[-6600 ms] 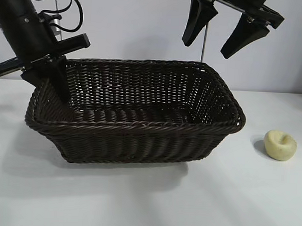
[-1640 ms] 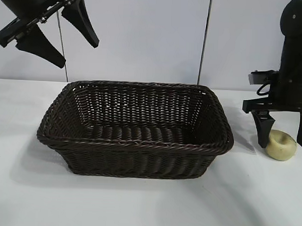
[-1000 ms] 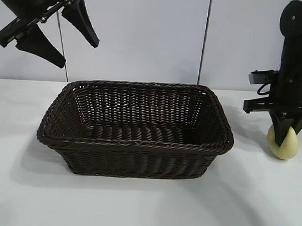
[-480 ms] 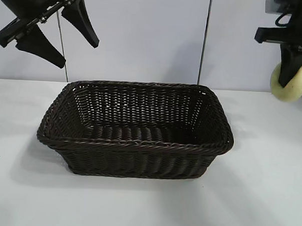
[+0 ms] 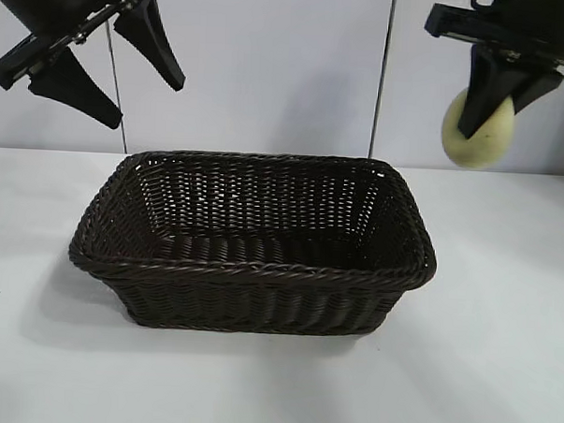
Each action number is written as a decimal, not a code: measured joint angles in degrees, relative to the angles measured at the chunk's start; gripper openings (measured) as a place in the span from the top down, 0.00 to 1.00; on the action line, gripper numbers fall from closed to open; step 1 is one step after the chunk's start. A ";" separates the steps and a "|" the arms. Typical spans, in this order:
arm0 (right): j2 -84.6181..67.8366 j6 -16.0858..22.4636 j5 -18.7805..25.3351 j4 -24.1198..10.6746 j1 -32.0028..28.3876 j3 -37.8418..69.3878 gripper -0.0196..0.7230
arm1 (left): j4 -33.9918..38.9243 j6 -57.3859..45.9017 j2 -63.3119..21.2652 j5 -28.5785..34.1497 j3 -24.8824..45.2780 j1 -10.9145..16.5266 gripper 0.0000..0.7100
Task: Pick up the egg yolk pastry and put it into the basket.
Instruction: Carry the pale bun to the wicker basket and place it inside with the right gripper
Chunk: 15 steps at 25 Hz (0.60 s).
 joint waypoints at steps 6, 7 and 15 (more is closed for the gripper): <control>0.00 0.00 -3.77 1.02 7.21 0.00 0.89 | 0.00 0.00 0.00 0.07 0.00 0.00 0.28; 0.00 0.00 -4.53 1.06 8.11 0.00 0.89 | 0.00 0.00 0.00 0.07 0.00 0.00 0.28; 4.92 0.00 -8.60 2.14 11.37 0.04 0.89 | 0.00 0.00 0.00 0.07 0.00 0.00 0.28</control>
